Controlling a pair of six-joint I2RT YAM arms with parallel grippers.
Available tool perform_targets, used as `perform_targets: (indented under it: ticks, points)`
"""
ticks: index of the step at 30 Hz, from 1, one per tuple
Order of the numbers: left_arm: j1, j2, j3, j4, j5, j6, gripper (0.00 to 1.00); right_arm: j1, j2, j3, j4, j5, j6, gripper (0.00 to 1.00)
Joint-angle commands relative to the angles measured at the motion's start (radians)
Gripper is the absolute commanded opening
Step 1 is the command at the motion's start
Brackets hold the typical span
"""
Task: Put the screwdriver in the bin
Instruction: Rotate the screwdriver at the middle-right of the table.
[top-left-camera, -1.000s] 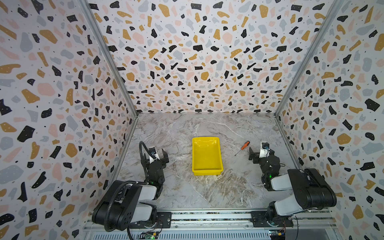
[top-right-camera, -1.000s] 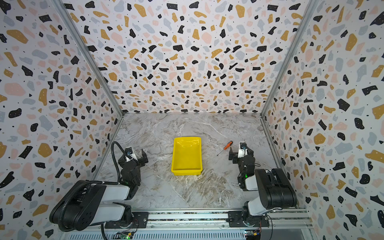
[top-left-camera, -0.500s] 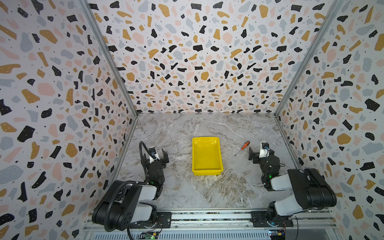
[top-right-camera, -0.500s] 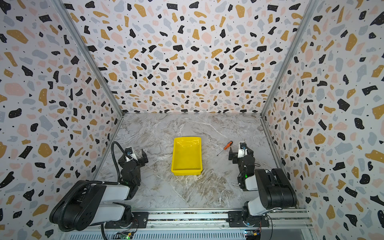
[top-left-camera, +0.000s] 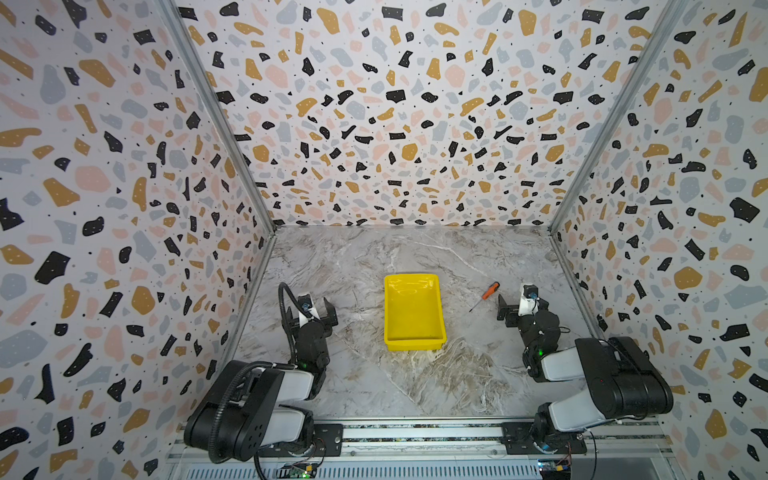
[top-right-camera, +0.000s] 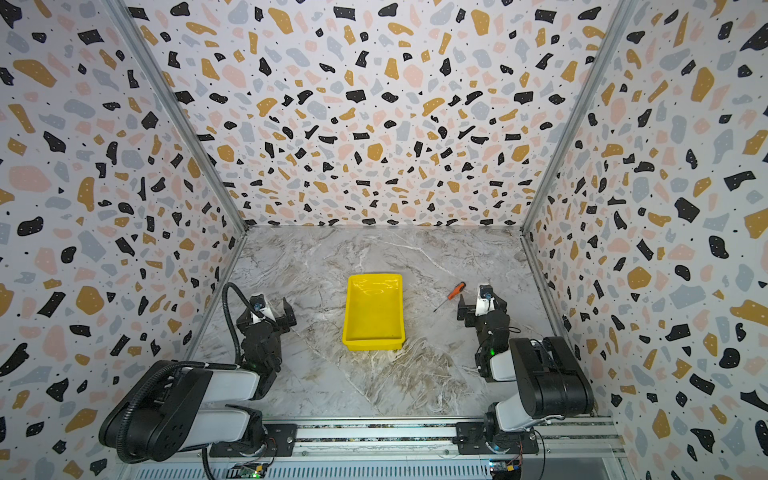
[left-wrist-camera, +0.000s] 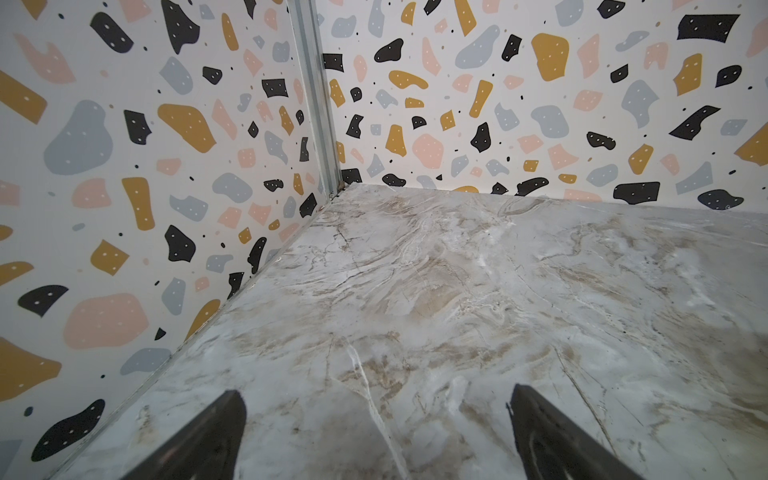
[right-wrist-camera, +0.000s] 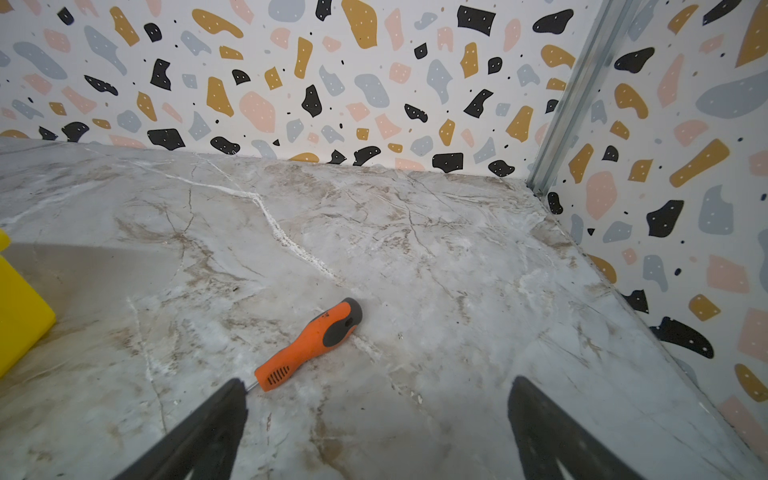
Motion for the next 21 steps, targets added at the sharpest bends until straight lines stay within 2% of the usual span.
perform_targets:
  ticks: [1,13,16,18,20,21]
  points:
    - [0.005,-0.001,0.006,0.052,-0.004,-0.002,1.0,0.003,-0.004,0.018,0.014,0.007,-0.002,0.99]
    - [0.005,-0.006,0.002,0.055,-0.004,-0.004,1.0,0.005,-0.005,0.016,0.017,0.009,-0.004,0.99]
    - [0.005,-0.02,0.0,0.064,0.012,0.007,1.0,0.036,-0.016,-0.017,0.071,0.013,-0.04,0.99]
    - [0.003,-0.08,0.047,-0.082,0.082,0.034,1.0,0.065,-0.035,-0.077,0.19,0.05,-0.063,0.99]
    - [0.002,-0.146,0.131,-0.303,0.073,0.012,1.0,0.105,-0.091,-0.128,0.247,0.123,-0.084,0.99]
    - [0.002,-0.171,0.18,-0.43,0.052,-0.011,1.0,0.14,-0.149,-0.137,0.215,0.179,-0.101,0.99]
